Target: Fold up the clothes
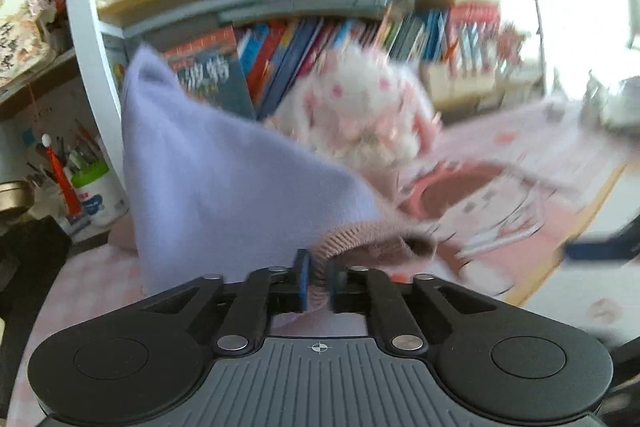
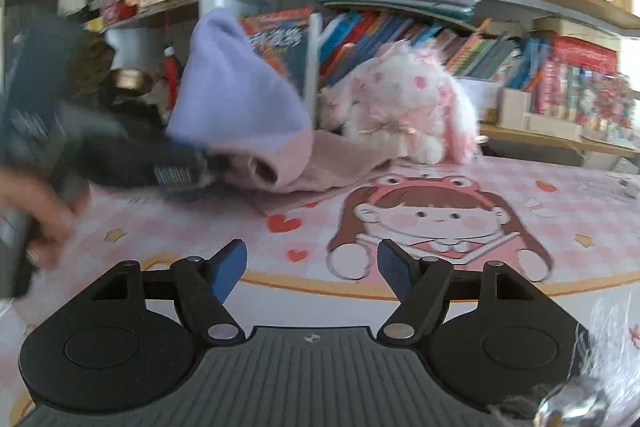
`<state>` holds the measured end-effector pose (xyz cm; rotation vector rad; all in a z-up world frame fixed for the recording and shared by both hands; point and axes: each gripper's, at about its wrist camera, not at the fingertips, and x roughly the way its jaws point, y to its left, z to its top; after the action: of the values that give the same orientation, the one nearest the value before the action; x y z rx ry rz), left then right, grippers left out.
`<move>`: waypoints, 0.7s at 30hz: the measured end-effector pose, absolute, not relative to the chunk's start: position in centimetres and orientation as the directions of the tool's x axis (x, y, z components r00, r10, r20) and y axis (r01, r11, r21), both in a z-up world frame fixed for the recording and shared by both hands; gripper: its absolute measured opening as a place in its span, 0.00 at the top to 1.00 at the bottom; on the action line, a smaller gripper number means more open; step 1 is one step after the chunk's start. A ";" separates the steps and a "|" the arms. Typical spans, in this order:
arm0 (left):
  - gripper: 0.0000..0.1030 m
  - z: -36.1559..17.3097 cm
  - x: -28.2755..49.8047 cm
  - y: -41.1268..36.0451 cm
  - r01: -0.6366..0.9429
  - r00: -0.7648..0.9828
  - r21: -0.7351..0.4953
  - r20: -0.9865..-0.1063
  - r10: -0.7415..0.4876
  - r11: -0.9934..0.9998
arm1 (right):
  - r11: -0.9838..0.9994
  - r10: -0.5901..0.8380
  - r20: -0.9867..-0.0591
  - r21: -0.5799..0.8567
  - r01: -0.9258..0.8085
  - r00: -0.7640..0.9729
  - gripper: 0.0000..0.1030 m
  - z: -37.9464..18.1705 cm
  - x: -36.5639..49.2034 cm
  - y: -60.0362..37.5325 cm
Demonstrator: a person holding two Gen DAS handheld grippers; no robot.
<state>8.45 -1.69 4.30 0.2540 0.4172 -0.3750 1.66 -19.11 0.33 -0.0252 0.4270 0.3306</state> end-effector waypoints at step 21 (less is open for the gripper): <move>0.98 10.4 -6.6 2.8 0.505 0.834 0.031 -0.275 -0.478 0.862 | 0.714 0.384 -0.442 -0.415 -0.564 0.811 0.34 1.1 -7.5 -15.0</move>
<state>-6.63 2.85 10.38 0.1042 0.2641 -0.5219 -7.53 -14.97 1.06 -0.5658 0.3389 0.5364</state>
